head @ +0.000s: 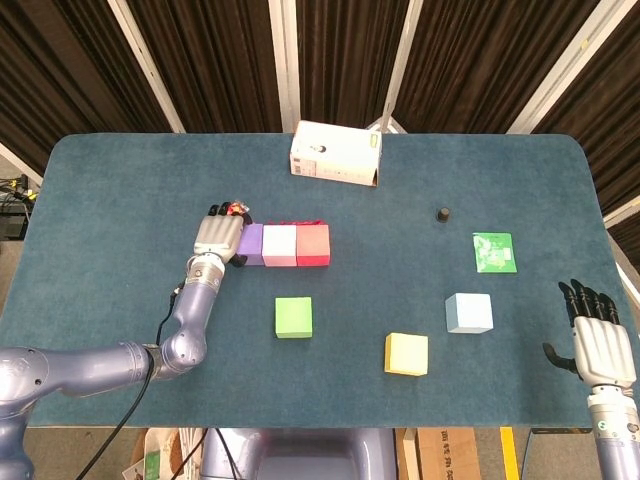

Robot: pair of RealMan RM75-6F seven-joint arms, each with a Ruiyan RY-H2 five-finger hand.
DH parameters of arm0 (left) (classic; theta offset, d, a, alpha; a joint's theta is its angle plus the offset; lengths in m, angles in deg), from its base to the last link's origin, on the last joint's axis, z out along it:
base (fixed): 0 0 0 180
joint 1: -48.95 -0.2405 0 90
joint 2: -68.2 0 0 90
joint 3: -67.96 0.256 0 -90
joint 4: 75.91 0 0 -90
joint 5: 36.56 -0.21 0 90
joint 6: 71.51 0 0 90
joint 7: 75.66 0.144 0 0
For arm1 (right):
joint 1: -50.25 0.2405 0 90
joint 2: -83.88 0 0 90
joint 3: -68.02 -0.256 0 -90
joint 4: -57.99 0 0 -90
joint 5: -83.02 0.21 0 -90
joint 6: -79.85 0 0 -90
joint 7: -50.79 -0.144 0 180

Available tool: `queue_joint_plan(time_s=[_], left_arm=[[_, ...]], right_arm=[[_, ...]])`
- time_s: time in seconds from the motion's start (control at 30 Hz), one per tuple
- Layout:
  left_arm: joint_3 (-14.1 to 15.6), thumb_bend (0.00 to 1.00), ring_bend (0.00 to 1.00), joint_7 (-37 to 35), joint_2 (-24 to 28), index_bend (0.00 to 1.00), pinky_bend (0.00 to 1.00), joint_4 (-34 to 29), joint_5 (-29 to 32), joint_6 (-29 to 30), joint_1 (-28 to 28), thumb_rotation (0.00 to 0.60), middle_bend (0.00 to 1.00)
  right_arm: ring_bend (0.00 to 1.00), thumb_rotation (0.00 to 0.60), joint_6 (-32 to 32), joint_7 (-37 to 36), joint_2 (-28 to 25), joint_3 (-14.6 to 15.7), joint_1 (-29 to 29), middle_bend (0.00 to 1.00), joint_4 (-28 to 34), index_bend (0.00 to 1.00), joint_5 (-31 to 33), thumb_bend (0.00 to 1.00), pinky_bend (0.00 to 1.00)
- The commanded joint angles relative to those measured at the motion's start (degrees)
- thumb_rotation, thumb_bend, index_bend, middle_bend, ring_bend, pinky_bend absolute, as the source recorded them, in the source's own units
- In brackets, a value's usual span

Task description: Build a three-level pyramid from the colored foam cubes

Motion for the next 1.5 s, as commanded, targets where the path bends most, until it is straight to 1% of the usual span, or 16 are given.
queue_joint_plan(time_s=[0.03, 0.5, 0.9, 1.5], left_arm=[[0.0, 0.37, 0.0, 0.1, 0.0, 0.27, 0.0, 0.0, 0.0, -0.1, 0.0, 0.6, 0.2], [0.3, 0.37, 0.0, 1.1, -0.1, 0.27, 0.0, -0.5, 0.1, 0.3, 0.0, 0.6, 0.2], [0.3, 0.37, 0.0, 1.2, -0.3, 0.25, 0.0, -0.8, -0.6, 0.6, -0.1, 0.6, 0.18], [0.4, 0.37, 0.0, 2.9, 1.1, 0.12, 0.0, -3.1, -0.6, 2.2, -0.3, 0.6, 0.08]], right_arm=[[0.0, 0.6, -0.1, 0.0, -0.1, 0.0, 0.0, 0.02, 0.1, 0.03, 0.1, 0.29, 0.0], [0.0, 0.6, -0.2, -0.2, -0.4, 0.0, 0.0, 0.02, 0.4, 0.03, 0.3, 0.29, 0.0], [0.0, 0.6, -0.2, -0.2, -0.5, 0.0, 0.0, 0.02, 0.5, 0.03, 0.4, 0.29, 0.0], [0.0, 0.6, -0.5, 0.2, -0.6, 0.2, 0.2, 0.02, 0.8, 0.03, 0.7, 0.29, 0.0]])
